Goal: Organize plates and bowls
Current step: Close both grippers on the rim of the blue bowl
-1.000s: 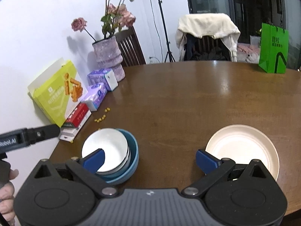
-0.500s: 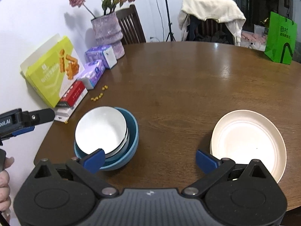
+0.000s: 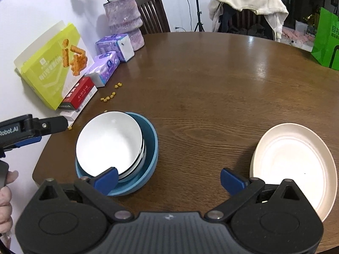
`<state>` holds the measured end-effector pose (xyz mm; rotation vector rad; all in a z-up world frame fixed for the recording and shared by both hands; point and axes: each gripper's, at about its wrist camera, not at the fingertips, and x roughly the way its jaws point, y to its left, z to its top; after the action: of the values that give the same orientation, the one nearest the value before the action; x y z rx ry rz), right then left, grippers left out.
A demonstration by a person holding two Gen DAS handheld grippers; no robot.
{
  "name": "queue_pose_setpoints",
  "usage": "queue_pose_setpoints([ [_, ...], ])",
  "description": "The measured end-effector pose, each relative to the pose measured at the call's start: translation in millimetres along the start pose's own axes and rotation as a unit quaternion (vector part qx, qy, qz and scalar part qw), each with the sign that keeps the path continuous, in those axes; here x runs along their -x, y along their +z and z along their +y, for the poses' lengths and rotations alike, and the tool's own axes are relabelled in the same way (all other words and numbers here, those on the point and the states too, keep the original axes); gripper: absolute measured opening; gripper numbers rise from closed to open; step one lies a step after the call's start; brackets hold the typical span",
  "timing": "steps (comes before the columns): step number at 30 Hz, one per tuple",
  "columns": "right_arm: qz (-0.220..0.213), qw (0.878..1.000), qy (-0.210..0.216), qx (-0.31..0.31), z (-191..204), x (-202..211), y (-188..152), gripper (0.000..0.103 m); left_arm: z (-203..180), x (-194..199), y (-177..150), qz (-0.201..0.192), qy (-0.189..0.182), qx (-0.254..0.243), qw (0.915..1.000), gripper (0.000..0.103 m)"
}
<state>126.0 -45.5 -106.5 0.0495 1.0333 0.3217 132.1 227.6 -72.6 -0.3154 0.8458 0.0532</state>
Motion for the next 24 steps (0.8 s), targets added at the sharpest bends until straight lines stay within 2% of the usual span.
queue_pose_setpoints([
  [9, 0.007, 1.000, 0.015, -0.003, 0, -22, 19, 0.103, 4, -29, 9, 0.034, 0.005, 0.019, 0.9992, 0.103],
  [24, 0.058, 0.997, 0.047, -0.015, 6, -76, 33, 0.099, 19, -78, 5, 0.099, 0.013, 0.046, 0.9939, 0.103],
])
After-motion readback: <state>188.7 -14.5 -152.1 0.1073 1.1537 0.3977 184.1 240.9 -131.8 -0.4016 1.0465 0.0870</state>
